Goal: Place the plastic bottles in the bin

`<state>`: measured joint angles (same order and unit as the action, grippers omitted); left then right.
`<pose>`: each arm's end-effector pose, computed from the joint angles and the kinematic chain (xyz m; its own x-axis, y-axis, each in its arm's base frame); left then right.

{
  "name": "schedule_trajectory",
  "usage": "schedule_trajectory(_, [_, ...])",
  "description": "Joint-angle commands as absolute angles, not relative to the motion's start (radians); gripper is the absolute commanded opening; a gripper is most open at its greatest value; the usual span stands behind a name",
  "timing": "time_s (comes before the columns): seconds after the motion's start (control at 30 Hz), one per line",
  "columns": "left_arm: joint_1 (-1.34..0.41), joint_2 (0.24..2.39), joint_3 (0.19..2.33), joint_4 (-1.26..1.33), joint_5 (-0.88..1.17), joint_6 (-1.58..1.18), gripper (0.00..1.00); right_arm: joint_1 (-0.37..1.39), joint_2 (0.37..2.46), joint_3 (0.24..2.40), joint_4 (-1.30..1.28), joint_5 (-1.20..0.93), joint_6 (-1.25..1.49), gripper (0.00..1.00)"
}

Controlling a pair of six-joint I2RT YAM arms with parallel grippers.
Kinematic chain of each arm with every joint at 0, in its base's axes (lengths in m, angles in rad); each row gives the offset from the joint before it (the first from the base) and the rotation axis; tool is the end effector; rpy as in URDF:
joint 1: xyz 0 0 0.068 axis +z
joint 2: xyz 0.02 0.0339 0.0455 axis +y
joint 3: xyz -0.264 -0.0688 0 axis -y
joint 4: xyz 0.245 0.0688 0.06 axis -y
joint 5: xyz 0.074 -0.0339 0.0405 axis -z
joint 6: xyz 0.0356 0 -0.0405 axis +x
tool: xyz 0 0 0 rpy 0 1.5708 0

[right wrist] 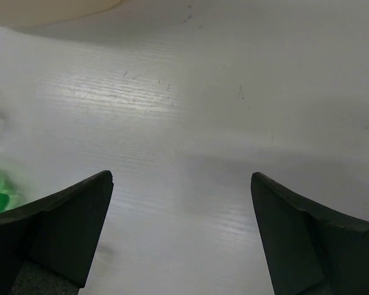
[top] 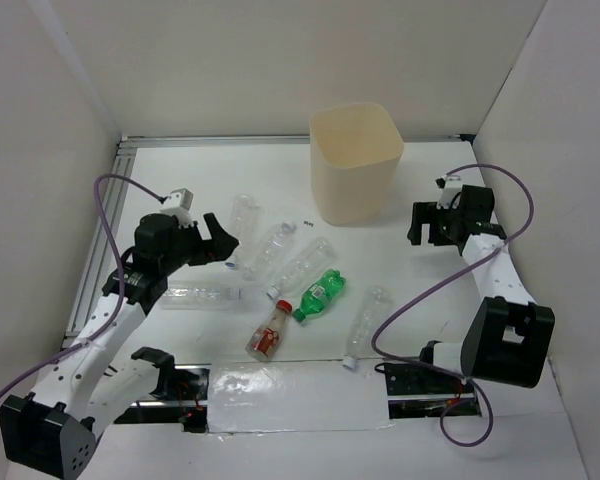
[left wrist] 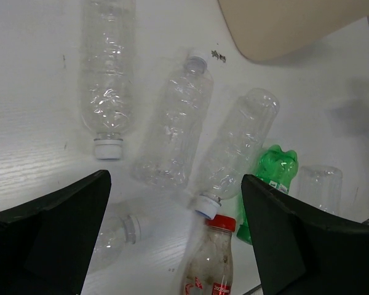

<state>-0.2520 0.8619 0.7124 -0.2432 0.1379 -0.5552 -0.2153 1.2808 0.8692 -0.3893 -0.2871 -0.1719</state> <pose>0.1927 -0.0547 0.2949 -0.5099 -0.4078 -0.7574 0.1190 0.8385 -0.5317 0.2643 -0.0475 0.2458 -0.6932 -0.0163 -0.7206 -0.1078 0.9908 0.0813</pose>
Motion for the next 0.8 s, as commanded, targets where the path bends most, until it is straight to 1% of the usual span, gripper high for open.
schedule_trajectory(0.0, [-0.285,0.865,0.729,-0.218,0.155,-0.548,1.00,-0.207,1.347,0.971,-0.512,-0.369,-0.332,1.00])
schedule_trajectory(0.03, [-0.297,0.865,0.729,-0.218,0.143,-0.539,1.00,-0.207,1.365,0.992,-0.552,-0.424,-0.450,1.00])
schedule_trajectory(0.1, [-0.310,0.874,0.729,-0.218,0.132,-0.538,1.00,-0.170,1.416,1.044,-0.638,-0.445,-0.520,1.00])
schedule_trajectory(0.17, [-0.320,0.883,0.738,-0.218,0.132,-0.538,1.00,-0.103,1.404,1.045,-0.649,-0.394,-0.585,1.00])
schedule_trajectory(0.23, [-0.333,0.884,0.738,-0.218,0.132,-0.538,0.95,-0.062,1.364,1.022,-0.603,-0.339,-0.633,1.00])
schedule_trajectory(0.3, [-0.354,0.896,0.756,-0.218,0.141,-0.529,0.82,-0.019,1.303,1.000,-0.556,-0.299,-0.676,1.00])
schedule_trajectory(0.33, [-0.354,0.906,0.756,-0.228,0.141,-0.529,0.72,-0.005,1.292,0.991,-0.511,-0.269,-0.693,1.00])
schedule_trajectory(0.37, [-0.368,0.907,0.767,-0.241,0.141,-0.529,0.60,0.008,1.292,0.991,-0.497,-0.188,-0.704,1.00])
schedule_trajectory(0.4, [-0.383,0.907,0.767,-0.241,0.127,-0.529,0.34,0.017,1.307,0.991,-0.485,-0.149,-0.704,1.00])
schedule_trajectory(0.43, [-0.383,0.893,0.767,-0.253,0.118,-0.529,0.22,0.017,1.324,1.020,-0.485,-0.125,-0.719,1.00])
schedule_trajectory(0.47, [-0.399,0.884,0.767,-0.267,0.109,-0.529,0.16,0.017,1.344,1.040,-0.498,-0.114,-0.736,1.00])
schedule_trajectory(0.5, [-0.414,0.874,0.767,-0.267,0.098,-0.540,0.14,-0.009,1.385,1.066,-0.521,-0.145,-0.771,1.00])
schedule_trajectory(0.53, [-0.414,0.855,0.767,-0.279,0.085,-0.540,0.16,-0.033,1.402,1.134,-0.617,-0.219,-0.807,1.00])
schedule_trajectory(0.57, [-0.429,0.845,0.767,-0.279,0.084,-0.540,0.23,-0.060,1.411,1.167,-0.679,-0.317,-0.860,1.00])
schedule_trajectory(0.6, [-0.448,0.836,0.756,-0.310,0.063,-0.555,0.34,-0.099,1.411,1.193,-0.759,-0.541,-1.079,1.00])
schedule_trajectory(0.63, [-0.457,0.836,0.756,-0.322,0.048,-0.566,0.50,-0.112,1.411,1.210,-0.926,-0.639,-1.233,1.00])
schedule_trajectory(0.67, [-0.466,0.819,0.747,-0.334,0.035,-0.578,0.76,-0.112,1.396,1.191,-0.986,-0.717,-1.367,1.00])
schedule_trajectory(0.7, [-0.486,0.805,0.738,-0.345,0.019,-0.600,0.84,-0.141,1.349,1.163,-1.032,-0.829,-1.646,1.00])
schedule_trajectory(0.73, [-0.495,0.805,0.738,-0.360,0.009,-0.610,0.89,-0.141,1.324,1.131,-1.073,-0.860,-1.802,1.00])
schedule_trajectory(0.77, [-0.506,0.795,0.738,-0.360,0.009,-0.620,0.92,-0.141,1.303,1.074,-1.144,-0.873,-1.936,1.00])
